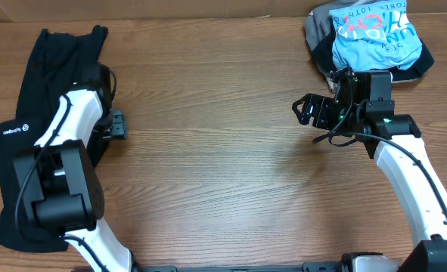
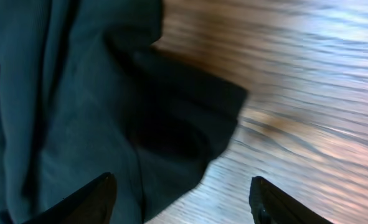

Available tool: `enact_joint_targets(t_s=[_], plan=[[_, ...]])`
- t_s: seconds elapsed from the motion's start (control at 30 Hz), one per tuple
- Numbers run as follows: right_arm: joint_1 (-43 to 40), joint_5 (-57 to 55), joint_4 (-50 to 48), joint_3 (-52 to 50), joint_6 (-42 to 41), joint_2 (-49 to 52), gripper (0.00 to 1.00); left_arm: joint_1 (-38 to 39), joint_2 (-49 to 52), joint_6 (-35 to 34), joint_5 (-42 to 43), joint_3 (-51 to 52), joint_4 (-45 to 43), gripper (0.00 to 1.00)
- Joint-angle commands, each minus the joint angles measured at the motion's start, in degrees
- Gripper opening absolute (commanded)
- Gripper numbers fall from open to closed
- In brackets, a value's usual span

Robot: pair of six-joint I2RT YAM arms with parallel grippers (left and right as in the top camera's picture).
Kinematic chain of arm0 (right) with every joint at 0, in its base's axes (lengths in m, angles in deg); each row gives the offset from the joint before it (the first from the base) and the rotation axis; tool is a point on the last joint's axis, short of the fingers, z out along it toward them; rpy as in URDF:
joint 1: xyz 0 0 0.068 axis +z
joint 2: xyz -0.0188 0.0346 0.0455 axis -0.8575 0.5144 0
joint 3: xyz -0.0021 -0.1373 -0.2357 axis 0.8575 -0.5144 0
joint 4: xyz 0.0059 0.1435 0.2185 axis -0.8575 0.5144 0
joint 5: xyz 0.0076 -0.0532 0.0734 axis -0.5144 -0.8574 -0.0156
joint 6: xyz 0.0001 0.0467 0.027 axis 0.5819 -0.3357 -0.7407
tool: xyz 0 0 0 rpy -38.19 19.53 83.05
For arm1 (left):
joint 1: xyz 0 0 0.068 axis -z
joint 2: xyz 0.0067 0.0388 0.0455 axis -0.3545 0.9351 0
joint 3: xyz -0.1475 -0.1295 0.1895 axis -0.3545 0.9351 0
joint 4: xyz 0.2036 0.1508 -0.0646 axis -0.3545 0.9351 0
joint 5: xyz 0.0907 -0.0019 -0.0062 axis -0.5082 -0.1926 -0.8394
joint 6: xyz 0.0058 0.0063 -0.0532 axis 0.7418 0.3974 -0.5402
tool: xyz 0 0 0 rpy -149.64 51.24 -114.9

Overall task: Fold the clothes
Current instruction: 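Reach the left gripper to the black T-shirt's top edge and grasp, then drag the black T-shirt toward table center with the left gripper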

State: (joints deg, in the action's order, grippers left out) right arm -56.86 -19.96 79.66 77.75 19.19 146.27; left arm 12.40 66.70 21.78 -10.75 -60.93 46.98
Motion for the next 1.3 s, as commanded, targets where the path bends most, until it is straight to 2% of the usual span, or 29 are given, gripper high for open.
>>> enact_joint_targets(t_s=[0.0,0.07,0.1,0.23,0.43,0.63,0.77,0.83,0.9,1.03,1.07,1.1,1.17,1.2,1.23,1.27], plan=[[-0.3,0.3,-0.4,1.5,0.1,0.0,0.91,-0.9,2.8,-3.4,-1.0,-1.0,-0.2,0.67],[-0.3,0.3,-0.4,1.5,0.1,0.0,0.89,-0.9,4.0,-3.4,-1.0,-1.0,-0.5,0.6],[-0.3,0.3,-0.4,1.5,0.1,0.0,0.88,-0.9,4.2,-3.4,-0.9,-1.0,-0.6,0.53],[-0.3,0.3,-0.4,1.5,0.1,0.0,0.85,-0.6,4.9,-3.4,0.3,-1.0,-1.5,0.04],[-0.3,-1.8,-0.5,1.5,0.0,0.0,0.74,1.2,4.9,-3.4,10.2,-4.4,0.2,0.04],[-0.5,-3.6,-0.5,1.5,0.0,0.0,0.66,6.8,4.9,-1.3,20.0,-16.0,6.7,0.04],[-1.5,-3.7,-0.5,1.5,-0.9,0.0,0.63,12.9,4.9,-1.2,28.0,-23.5,7.5,0.04],[-2.5,-3.6,-0.5,1.5,-1.9,0.0,0.63,16.5,4.9,-1.2,32.9,-25.1,4.6,0.04],[-4.3,-3.0,-0.3,1.5,-3.3,0.0,0.63,21.7,5.1,-2.2,37.5,-25.2,-2.4,0.04],[-7.0,-2.4,0.2,1.5,-3.3,0.0,0.64,30.1,6.9,-3.4,37.6,-25.2,-14.0,0.04],[-7.2,-2.4,0.2,1.5,-3.3,0.0,0.64,31.8,7.5,-3.4,37.6,-25.2,-16.6,0.07],[-7.4,-2.4,0.2,1.5,-3.3,0.0,0.65,33.2,8.2,-3.4,37.6,-25.2,-18.8,0.17],[-7.4,-2.4,0.2,1.5,-3.3,0.0,0.69,35.6,9.6,-3.5,37.4,-25.2,-23.2,0.5],[-7.4,-2.4,0.2,1.5,-3.3,0.0,0.7,36.5,10.1,-3.4,37.3,-25.2,-24.9,0.8],[-7.4,-2.4,0.2,1.5,-3.2,0.0,0.7,37.2,10.6,-3.4,37.0,-25.2,-26.6,1.0],[-7.4,-2.4,0.2,1.5,-3.2,0.0,0.71,37.6,10.7,-3.4,36.4,-25.2,-27.5,1.0]])
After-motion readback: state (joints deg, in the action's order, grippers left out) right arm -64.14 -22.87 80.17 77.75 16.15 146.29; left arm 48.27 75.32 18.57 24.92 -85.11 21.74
